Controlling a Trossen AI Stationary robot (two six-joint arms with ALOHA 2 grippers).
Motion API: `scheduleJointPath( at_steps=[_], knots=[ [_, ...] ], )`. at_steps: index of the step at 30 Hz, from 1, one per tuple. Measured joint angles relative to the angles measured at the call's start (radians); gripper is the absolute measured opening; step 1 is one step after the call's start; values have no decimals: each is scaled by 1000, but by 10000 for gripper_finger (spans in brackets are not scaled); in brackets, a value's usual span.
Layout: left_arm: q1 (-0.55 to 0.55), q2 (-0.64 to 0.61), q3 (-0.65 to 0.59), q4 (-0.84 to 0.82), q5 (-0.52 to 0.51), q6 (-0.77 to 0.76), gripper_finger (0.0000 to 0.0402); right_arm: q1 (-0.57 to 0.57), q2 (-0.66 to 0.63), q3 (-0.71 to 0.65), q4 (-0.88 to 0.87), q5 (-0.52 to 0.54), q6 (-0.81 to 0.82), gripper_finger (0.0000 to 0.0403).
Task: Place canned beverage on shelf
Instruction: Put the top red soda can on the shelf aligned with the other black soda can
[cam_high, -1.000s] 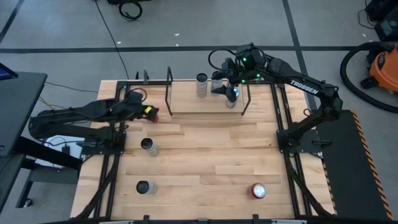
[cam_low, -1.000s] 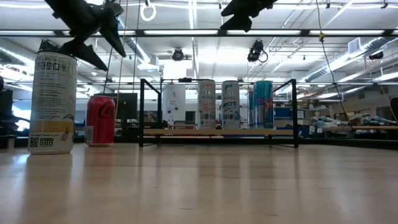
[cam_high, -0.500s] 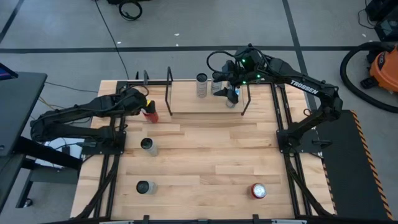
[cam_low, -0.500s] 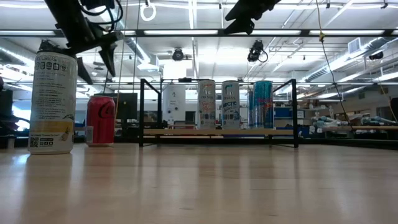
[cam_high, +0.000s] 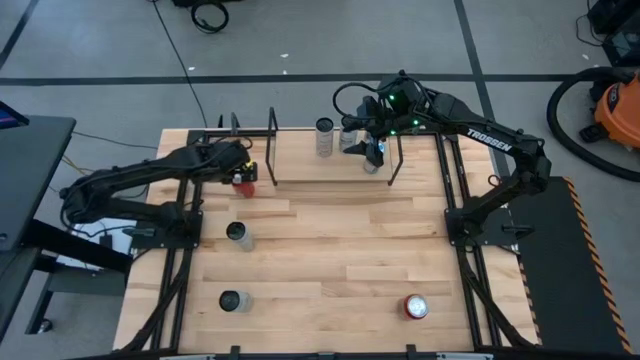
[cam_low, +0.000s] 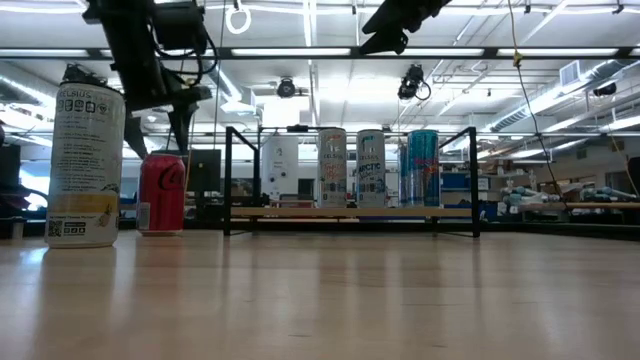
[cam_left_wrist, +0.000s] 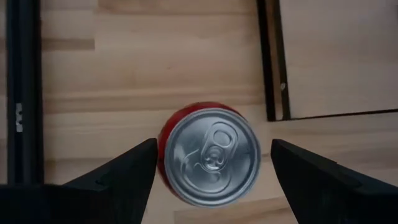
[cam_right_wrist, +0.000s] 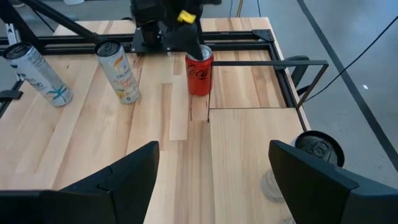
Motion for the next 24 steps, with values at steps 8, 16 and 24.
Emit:
scheduleJointPath(
  at_steps=[8,16,24],
  knots=[
    [0,73,2,11,0,8,316,0,0,0,-8,0,0,312],
    [1,75,1,24,10,67,304,0,0,0,-48,0,0,312],
    [1,75,2,11,24,106,297,0,0,0,-60,0,0,312]
  ],
)
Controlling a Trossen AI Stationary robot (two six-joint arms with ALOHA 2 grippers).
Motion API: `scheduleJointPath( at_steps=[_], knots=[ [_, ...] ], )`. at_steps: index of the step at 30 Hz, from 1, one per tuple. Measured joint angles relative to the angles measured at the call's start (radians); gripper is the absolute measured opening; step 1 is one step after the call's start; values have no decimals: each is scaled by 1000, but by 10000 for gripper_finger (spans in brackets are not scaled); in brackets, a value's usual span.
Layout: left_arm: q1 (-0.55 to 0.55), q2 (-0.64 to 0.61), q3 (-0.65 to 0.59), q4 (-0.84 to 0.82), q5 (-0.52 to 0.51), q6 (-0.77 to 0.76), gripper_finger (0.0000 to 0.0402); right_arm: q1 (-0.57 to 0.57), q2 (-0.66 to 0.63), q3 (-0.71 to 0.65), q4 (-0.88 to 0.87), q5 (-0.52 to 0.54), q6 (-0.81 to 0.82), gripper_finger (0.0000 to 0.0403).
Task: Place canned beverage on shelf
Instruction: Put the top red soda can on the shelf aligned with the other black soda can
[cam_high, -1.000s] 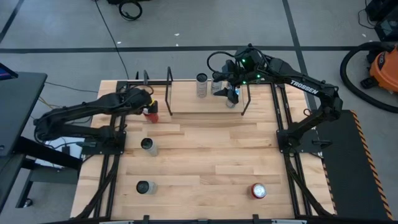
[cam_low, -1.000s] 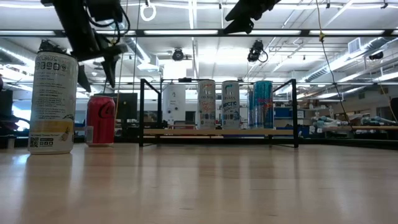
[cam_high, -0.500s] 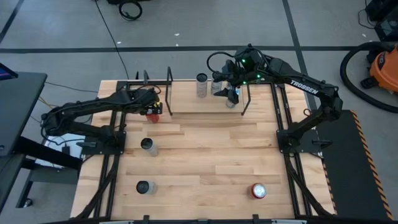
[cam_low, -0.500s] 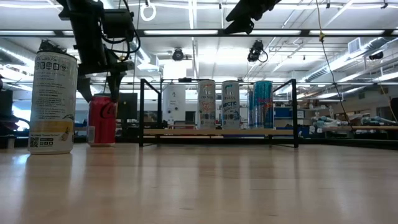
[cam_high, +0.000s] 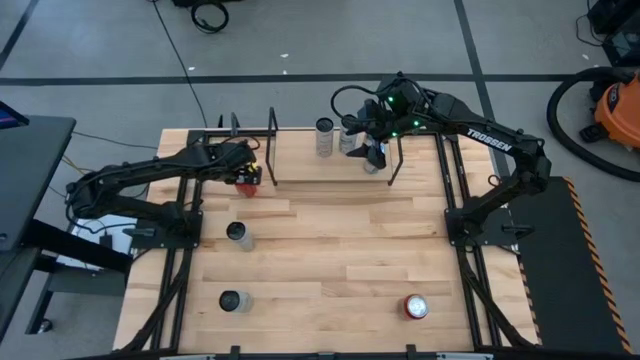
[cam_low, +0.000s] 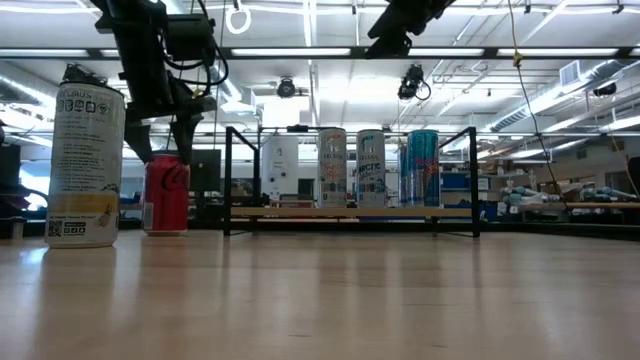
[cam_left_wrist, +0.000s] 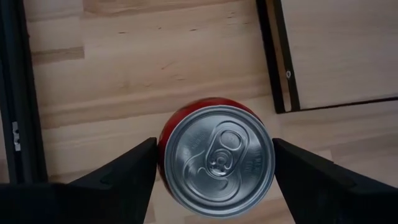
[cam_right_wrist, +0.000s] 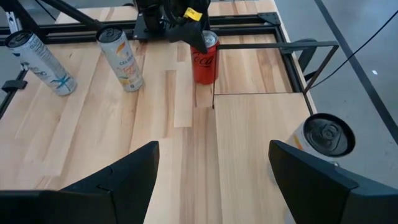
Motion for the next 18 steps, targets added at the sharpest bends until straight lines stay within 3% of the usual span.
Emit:
scheduleJointPath(
  at_steps=[18],
  knots=[
    [0,-1,7,19,60,182,272,0,0,0,-26,0,0,312]
  ],
)
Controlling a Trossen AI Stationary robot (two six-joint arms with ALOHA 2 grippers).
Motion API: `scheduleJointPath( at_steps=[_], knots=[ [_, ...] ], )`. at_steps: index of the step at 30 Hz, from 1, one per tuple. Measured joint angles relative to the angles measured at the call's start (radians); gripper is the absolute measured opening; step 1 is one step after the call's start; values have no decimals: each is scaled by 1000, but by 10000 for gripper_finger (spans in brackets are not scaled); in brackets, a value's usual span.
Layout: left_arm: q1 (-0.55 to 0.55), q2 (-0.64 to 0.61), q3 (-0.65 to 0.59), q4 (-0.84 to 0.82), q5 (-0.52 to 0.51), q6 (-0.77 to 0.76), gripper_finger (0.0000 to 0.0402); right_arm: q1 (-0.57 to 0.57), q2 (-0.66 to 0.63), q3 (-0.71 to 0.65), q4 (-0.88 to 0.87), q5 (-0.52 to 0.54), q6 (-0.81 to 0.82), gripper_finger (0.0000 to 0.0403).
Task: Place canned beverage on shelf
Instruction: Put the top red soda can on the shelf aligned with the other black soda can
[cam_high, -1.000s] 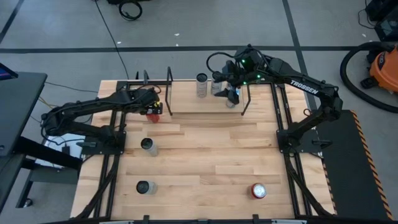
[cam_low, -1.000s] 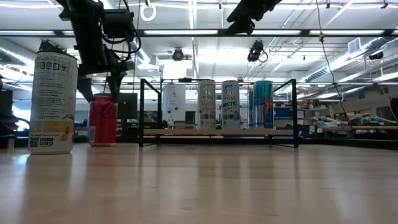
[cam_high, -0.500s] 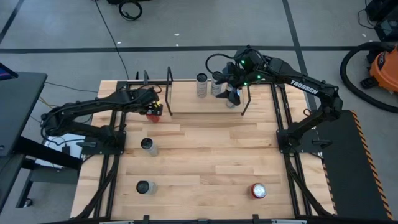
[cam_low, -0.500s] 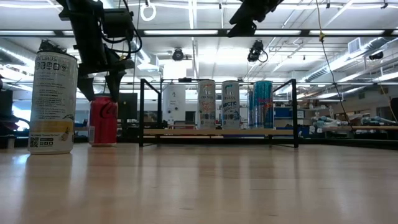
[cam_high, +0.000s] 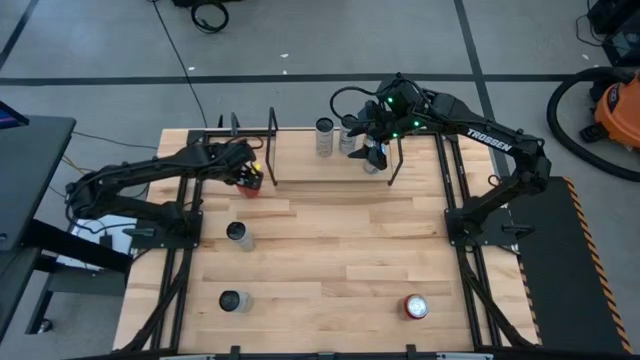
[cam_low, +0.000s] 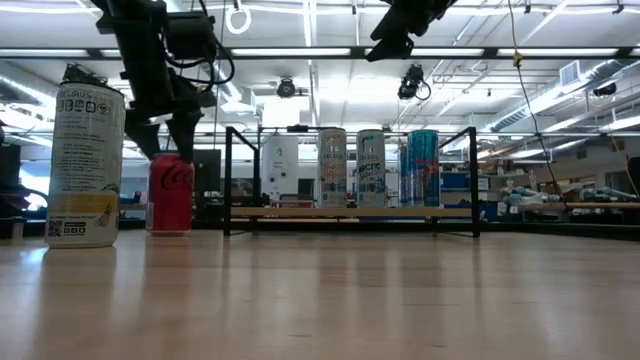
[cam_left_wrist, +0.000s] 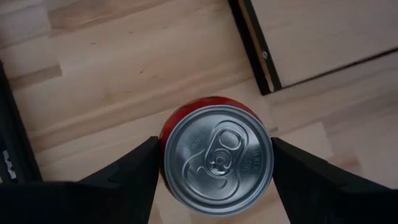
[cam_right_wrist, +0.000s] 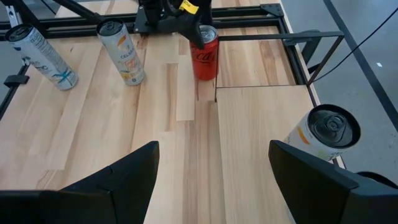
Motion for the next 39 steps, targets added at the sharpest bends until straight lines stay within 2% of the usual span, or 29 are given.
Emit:
scheduleJointPath(
  at_steps=[5,16,20,31,39],
  knots=[
    [-1,5,61,-31,48,40,270,0,0,0,0,0,0,312],
    [-2,2,213,-188,53,92,269,0,0,0,-5,0,0,312],
    [-1,2,269,-200,92,101,269,0,0,0,-5,0,0,312],
    [-2,1,449,-284,94,135,269,0,0,0,-5,0,0,312],
    [-45,1,491,-312,148,126,262,0,0,0,-5,0,0,312]
  ],
)
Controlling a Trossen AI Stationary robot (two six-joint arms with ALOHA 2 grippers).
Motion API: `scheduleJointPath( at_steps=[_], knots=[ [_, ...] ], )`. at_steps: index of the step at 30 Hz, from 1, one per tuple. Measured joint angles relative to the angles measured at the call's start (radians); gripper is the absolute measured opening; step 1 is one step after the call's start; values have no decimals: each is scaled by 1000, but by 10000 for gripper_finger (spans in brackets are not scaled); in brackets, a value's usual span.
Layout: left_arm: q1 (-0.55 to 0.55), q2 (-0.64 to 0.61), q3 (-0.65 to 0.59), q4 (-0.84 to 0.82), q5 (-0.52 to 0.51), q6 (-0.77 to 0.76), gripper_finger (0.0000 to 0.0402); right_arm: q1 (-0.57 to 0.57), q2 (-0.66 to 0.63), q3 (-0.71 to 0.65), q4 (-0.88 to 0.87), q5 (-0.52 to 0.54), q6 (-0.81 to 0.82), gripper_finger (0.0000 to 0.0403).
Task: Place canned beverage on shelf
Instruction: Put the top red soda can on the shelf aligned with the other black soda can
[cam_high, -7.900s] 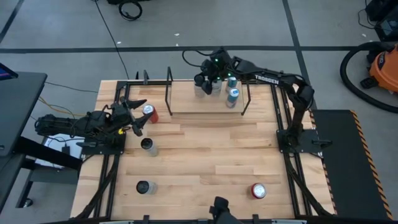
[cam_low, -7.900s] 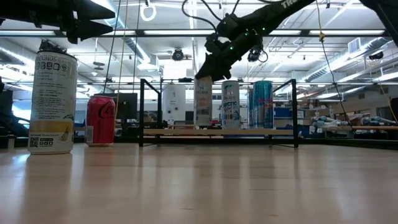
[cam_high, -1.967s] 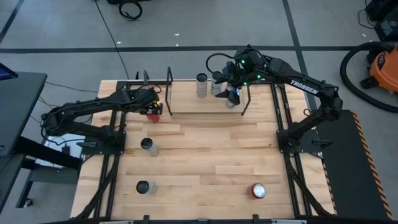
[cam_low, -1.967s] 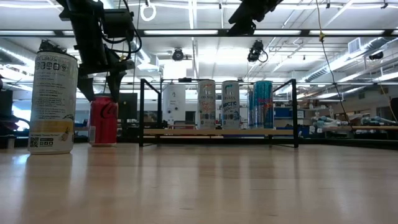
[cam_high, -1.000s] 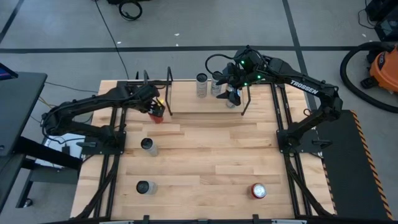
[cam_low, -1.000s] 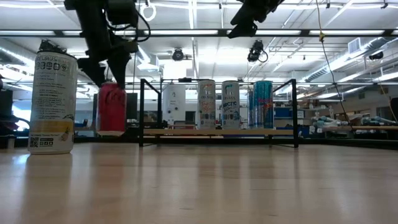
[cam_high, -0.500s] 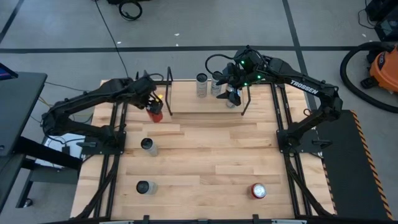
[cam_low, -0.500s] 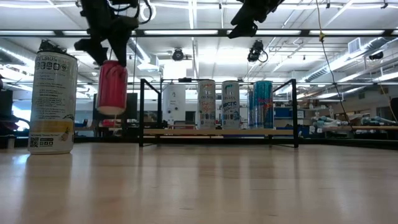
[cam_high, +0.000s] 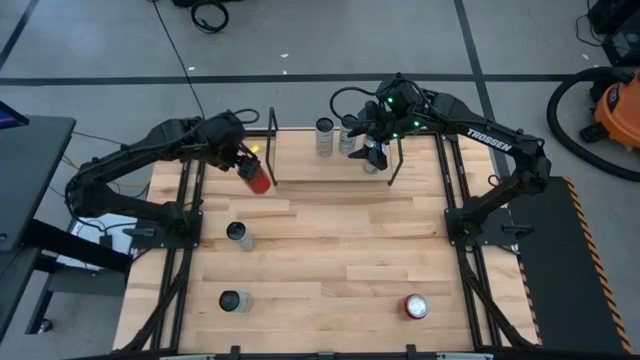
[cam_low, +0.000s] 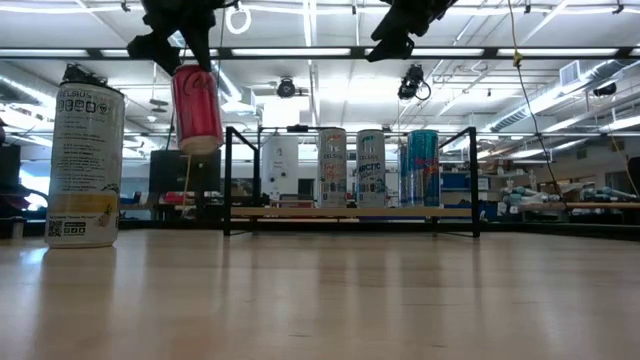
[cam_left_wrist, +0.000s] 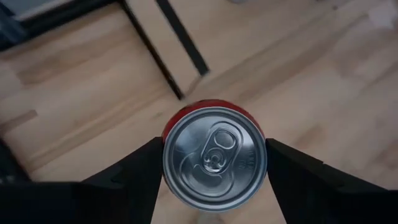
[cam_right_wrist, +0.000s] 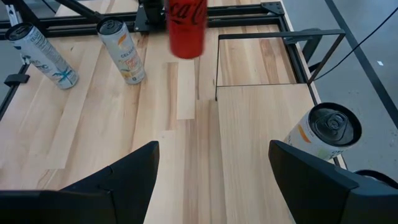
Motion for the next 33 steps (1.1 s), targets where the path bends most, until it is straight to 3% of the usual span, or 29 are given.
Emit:
scheduleJointPath(
  at_steps=[6,11,23,33],
  knots=[
    [-46,26,0,2,0,-26,251,0,0,0,0,0,10,312],
    [-126,93,-71,31,-109,-74,251,0,0,0,0,0,27,312],
    [-204,205,-287,328,-117,-106,250,0,0,0,-8,0,27,312],
    [-218,209,-298,363,-128,-104,257,0,0,0,-8,0,27,312]
  ],
)
